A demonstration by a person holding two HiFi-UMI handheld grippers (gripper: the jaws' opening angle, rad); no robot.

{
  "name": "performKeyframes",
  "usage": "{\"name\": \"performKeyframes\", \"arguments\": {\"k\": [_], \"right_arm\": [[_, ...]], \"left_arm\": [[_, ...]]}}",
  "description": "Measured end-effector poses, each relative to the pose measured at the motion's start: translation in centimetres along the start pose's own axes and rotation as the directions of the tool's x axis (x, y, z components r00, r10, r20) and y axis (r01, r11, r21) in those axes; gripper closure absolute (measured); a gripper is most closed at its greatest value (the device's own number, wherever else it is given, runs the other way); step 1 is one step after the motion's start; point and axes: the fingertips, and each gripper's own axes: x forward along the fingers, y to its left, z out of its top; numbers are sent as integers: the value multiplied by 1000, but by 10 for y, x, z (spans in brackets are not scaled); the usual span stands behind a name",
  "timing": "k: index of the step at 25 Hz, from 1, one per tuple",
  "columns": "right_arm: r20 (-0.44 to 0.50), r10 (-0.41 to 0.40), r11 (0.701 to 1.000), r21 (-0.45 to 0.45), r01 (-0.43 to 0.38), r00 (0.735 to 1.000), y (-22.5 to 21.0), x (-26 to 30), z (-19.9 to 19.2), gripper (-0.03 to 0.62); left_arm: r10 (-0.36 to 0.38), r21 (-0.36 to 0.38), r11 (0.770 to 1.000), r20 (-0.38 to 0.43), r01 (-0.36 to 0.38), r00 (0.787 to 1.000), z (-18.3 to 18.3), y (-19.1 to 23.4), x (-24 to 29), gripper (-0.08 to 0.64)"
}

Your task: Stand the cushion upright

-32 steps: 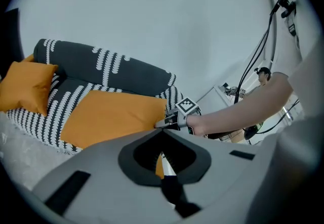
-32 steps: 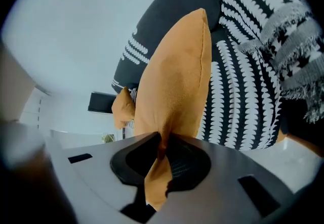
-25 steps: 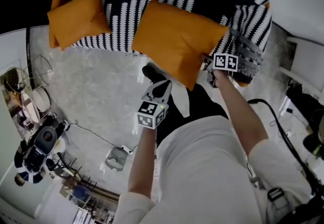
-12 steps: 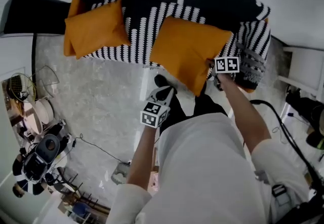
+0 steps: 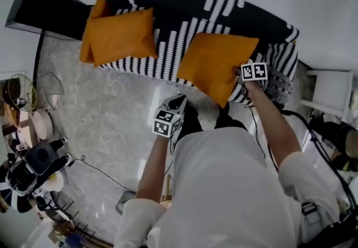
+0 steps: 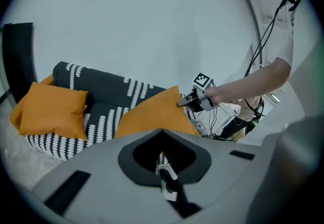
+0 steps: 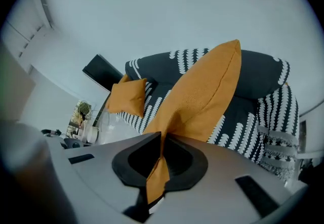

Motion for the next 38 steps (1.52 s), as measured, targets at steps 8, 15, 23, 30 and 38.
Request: {"name": "performKeyframes", "arguments": {"k": [8, 15, 23, 30, 38], "right_arm": [[-16, -45, 989, -141, 42, 999, 53, 9, 53, 552], [-13, -89, 969, -234, 84, 996, 71, 0, 89, 552], [-59, -136, 907, -408, 101, 989, 80, -5, 115, 552], [-75, -185, 829, -547, 114, 980, 87, -11, 138, 552], [-152, -166, 738, -674, 20, 974, 82, -6, 175, 552]], "left_arm": [[-5, -10, 1000, 6, 5, 1000, 5, 46, -37, 558], [-20, 14, 1000, -44, 20, 999, 3, 64, -54, 558], [-38, 6, 999, -34, 38, 999, 10, 79, -54, 558], [-22, -42, 999, -33, 20, 999, 29, 91, -45, 558], [-11, -129, 992, -14, 9, 1000, 60, 88, -22, 558]]}}
